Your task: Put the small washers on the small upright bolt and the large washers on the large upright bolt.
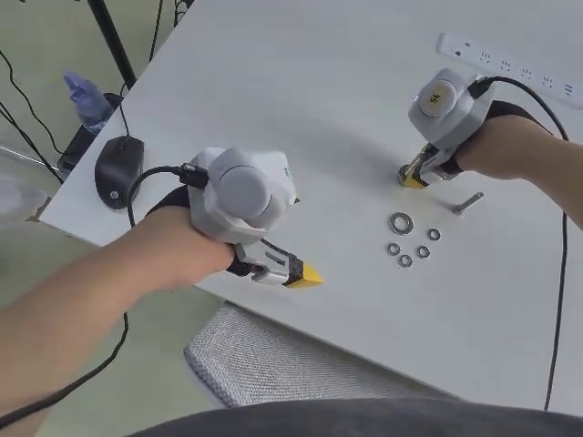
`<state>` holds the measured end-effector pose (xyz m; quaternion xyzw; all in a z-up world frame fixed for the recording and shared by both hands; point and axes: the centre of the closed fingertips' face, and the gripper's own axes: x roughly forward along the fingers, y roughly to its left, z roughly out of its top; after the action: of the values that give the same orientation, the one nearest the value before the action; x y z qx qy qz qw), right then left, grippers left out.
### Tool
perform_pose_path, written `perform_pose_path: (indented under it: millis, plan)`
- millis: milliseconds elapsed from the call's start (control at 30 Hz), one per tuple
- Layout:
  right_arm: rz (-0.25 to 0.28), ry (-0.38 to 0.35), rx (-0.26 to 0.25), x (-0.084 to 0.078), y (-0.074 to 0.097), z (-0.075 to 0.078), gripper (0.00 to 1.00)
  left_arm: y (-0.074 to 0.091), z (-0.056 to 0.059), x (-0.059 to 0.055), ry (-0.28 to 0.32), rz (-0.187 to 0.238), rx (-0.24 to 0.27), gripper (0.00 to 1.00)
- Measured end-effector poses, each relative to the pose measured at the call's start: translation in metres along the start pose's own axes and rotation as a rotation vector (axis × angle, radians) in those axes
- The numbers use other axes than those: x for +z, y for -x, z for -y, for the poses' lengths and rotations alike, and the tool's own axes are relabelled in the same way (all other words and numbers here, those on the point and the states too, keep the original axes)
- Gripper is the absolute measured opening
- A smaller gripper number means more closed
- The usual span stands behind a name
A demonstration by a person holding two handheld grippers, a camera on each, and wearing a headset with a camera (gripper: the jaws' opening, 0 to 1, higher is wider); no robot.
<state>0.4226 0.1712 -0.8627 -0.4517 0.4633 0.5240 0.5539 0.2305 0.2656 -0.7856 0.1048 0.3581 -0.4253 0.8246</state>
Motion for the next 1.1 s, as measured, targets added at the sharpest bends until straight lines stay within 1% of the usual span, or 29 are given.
perform_pose_path:
  millis: [133,200,233,300,333,467,600,700,833,967,1033,1100]
  plan:
    - [0.005,0.011,0.000,0.001,0.000,0.000,0.24,0.002,0.000,-0.001,0.004,0.002,0.003,0.65]
    - [0.016,0.014,-0.005,0.003,0.000,0.000,0.25,0.003,0.001,-0.002,0.006,-0.003,0.003,0.65]
    - [0.020,0.016,-0.015,0.004,0.001,0.002,0.27,0.004,0.002,-0.002,0.005,-0.003,0.002,0.65]
    - [0.026,0.013,-0.022,0.005,0.001,0.003,0.36,0.005,0.003,-0.002,0.005,-0.001,0.002,0.65]
    - [0.028,0.012,-0.021,0.005,0.002,0.002,0.38,0.004,0.003,-0.002,0.005,-0.001,0.002,0.65]
    - [0.039,0.002,-0.006,0.007,0.006,0.000,0.39,0.003,0.004,-0.002,0.003,-0.002,0.002,0.65]
    - [0.037,0.003,-0.005,0.005,0.010,-0.002,0.40,0.002,0.006,0.001,-0.003,0.001,-0.001,0.65]
    - [0.040,-0.001,-0.004,0.004,0.015,-0.005,0.40,0.003,0.006,0.003,-0.006,0.000,0.001,0.65]
    - [0.062,-0.006,-0.025,0.006,0.027,-0.005,0.40,0.004,0.006,0.005,-0.007,0.008,0.005,0.67]
    - [0.095,-0.015,-0.037,0.010,0.042,-0.009,0.41,0.006,0.009,0.007,-0.001,0.020,0.003,0.69]
    - [0.111,-0.001,-0.054,0.012,0.050,-0.010,0.44,0.007,0.010,0.008,0.005,0.026,0.001,0.69]
    - [0.117,0.003,-0.050,0.011,0.057,-0.015,0.44,0.008,0.011,0.007,-0.004,0.021,0.004,0.70]
